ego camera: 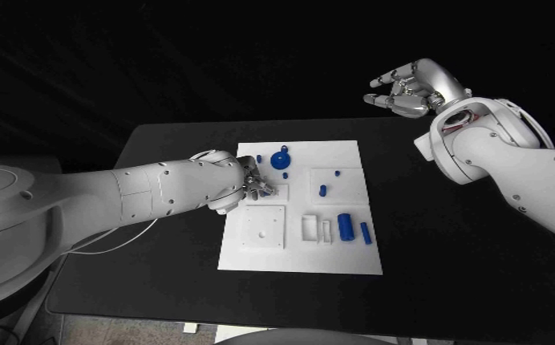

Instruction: Assemble the parts on the task board

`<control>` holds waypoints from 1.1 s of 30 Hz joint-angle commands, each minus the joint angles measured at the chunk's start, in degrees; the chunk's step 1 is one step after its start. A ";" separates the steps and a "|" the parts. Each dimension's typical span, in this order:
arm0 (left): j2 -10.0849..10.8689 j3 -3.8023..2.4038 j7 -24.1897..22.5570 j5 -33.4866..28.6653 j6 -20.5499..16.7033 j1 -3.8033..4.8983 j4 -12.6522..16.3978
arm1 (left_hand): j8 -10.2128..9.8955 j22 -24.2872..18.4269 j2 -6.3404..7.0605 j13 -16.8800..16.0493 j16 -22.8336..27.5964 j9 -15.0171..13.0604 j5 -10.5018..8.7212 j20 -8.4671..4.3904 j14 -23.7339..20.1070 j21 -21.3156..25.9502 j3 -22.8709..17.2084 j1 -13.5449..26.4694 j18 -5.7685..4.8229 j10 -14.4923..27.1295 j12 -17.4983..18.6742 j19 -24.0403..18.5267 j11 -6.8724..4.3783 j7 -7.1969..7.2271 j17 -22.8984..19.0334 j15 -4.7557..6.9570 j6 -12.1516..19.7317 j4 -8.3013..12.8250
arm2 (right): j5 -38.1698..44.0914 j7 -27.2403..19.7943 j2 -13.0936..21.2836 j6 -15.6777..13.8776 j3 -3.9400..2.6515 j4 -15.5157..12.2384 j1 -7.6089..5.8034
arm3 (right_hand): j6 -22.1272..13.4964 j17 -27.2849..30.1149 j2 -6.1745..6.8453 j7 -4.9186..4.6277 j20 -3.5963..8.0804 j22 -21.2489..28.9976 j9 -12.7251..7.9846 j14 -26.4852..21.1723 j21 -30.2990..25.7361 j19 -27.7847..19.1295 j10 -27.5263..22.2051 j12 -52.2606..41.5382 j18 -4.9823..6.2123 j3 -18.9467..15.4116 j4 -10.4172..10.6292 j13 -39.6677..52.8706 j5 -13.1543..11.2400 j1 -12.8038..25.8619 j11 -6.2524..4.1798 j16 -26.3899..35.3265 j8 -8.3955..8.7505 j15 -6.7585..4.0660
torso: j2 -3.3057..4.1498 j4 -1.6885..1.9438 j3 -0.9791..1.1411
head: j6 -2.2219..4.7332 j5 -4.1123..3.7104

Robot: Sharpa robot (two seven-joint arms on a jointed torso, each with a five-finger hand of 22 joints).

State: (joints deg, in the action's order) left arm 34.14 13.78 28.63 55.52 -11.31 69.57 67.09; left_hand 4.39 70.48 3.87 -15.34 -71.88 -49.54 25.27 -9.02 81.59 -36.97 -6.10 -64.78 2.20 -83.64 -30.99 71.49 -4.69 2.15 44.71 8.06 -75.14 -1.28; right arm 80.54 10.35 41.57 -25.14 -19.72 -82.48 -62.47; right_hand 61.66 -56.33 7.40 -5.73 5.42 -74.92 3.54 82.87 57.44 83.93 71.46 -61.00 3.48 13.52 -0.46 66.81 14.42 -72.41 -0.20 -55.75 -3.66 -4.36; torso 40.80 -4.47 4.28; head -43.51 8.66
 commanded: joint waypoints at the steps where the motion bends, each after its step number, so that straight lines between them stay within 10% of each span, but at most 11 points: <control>1: -0.11 0.01 -0.06 -0.29 0.14 -0.08 -0.04 | 0.26 0.93 0.33 -0.16 0.22 0.16 -0.70 0.00 0.25 1.11 0.82 -1.47 -0.50 -2.92 0.27 0.66 0.23 0.14 -0.13 0.08 -0.07 -1.79 | 0.44 -0.23 -0.01 0.94 -0.03 -0.02 0.00 | 0.22 -0.04 -0.02 0.03 -0.17 -7.50 0.03 -0.08 -0.10 1.60 -0.18 0.26 0.67 -0.32 -0.01 -0.10 0.24 0.23 0.04 0.25 0.13 0.14 | 0.02 0.03 0.01 | 0.13 -0.03; 6: -0.04 0.01 0.15 -0.26 -0.29 -0.08 -0.23 | 0.46 1.30 1.00 -0.25 0.03 -0.06 -4.68 0.01 0.30 1.46 1.20 -0.76 -0.55 -2.91 0.10 0.76 0.23 0.14 0.13 0.07 -0.36 -3.23 | 0.41 -0.24 -0.04 1.00 -0.03 0.02 0.01 | 0.22 -0.04 -0.02 0.03 -0.17 -7.50 0.03 -0.08 -0.10 1.60 -0.18 0.26 0.67 -0.32 -0.01 -0.10 0.24 0.23 0.04 0.25 0.13 0.14 | 0.01 0.01 0.01 | 0.19 -0.08; 10: 0.06 0.01 0.30 -0.16 -0.82 -0.08 -0.36 | 0.72 1.69 2.33 -0.35 -0.08 -0.44 -11.67 0.02 0.32 1.67 1.15 -0.29 -0.55 -2.92 -0.09 0.90 0.26 0.05 0.25 0.04 -0.79 -5.47 | 0.35 -0.26 -0.07 1.13 -0.03 0.05 0.02 | 0.10 -0.09 -0.04 0.00 -0.17 -7.51 0.03 -0.06 -0.07 1.62 -0.06 0.13 0.67 -0.54 0.21 -0.02 0.38 0.21 0.05 0.21 0.13 0.15 | 0.04 -0.04 0.01 | 0.24 -0.09; 18: 0.20 0.00 0.19 -0.11 -1.54 -0.08 -0.63 | 0.87 2.37 3.72 -0.40 -0.03 -1.16 -15.80 0.01 0.34 2.31 0.64 -0.36 -0.53 -2.92 -0.18 1.22 0.33 -0.09 0.13 0.05 -0.92 -8.90 | 0.30 -0.32 -0.10 1.14 -0.03 0.13 0.06 | 0.10 -0.09 -0.04 0.00 -0.17 -7.51 0.03 -0.06 -0.07 1.62 -0.06 0.13 0.67 -0.54 0.21 -0.02 0.38 0.21 0.05 0.21 0.13 0.15 | 0.02 -0.01 0.00 | 0.26 -0.22; 23: 0.23 -0.01 -0.10 -0.36 -1.32 -0.08 -0.65 | 0.90 2.85 5.91 -0.40 0.06 -1.52 -21.77 0.06 0.28 2.82 1.06 0.48 -0.53 -2.90 -0.15 1.39 0.45 -0.29 -0.01 -0.01 -1.08 -10.95 | 0.29 -0.32 -0.12 1.08 -0.03 0.22 0.10 | 0.09 -0.11 -0.07 0.00 -0.18 -7.51 0.03 -0.07 -0.08 1.63 -0.06 0.09 0.68 -0.65 0.43 0.01 0.38 0.13 0.05 0.19 0.13 0.15 | 0.02 -0.01 0.01 | 0.31 -0.18; 33: 0.78 -0.02 -0.54 -1.37 -0.65 -0.08 -0.41 | 0.52 4.16 7.30 -0.37 0.19 -1.65 -22.34 -0.04 0.17 4.19 8.01 -0.03 -0.64 -2.91 0.12 1.85 0.48 -0.36 -0.13 0.04 -1.08 -13.95 | 0.28 -0.34 -0.13 0.98 -0.03 0.29 0.15 | 0.07 -0.10 -0.02 0.00 -0.18 -7.50 0.03 -0.07 -0.13 1.63 -0.12 0.19 0.69 -0.76 0.56 -0.07 0.39 0.13 0.06 0.22 0.13 0.15 | 0.02 0.01 0.02 | 0.29 -0.20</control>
State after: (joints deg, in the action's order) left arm 34.86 13.78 28.60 55.14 -12.15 69.51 66.51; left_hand 4.94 74.61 10.83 -15.67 -71.88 -51.16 3.05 -9.01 81.59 -33.04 1.63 -64.87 2.20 -83.85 -30.83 73.11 -4.49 2.17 44.62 8.06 -76.14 -15.07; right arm 80.49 10.31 41.48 -24.66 -19.72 -82.17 -62.37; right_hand 61.65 -56.39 7.40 -5.72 5.42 -74.91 3.54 82.86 57.44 83.93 71.47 -61.00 3.48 13.06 0.00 66.77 14.42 -72.41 -0.19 -55.75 -3.66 -4.36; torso 40.83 -4.47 4.29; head -43.21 8.46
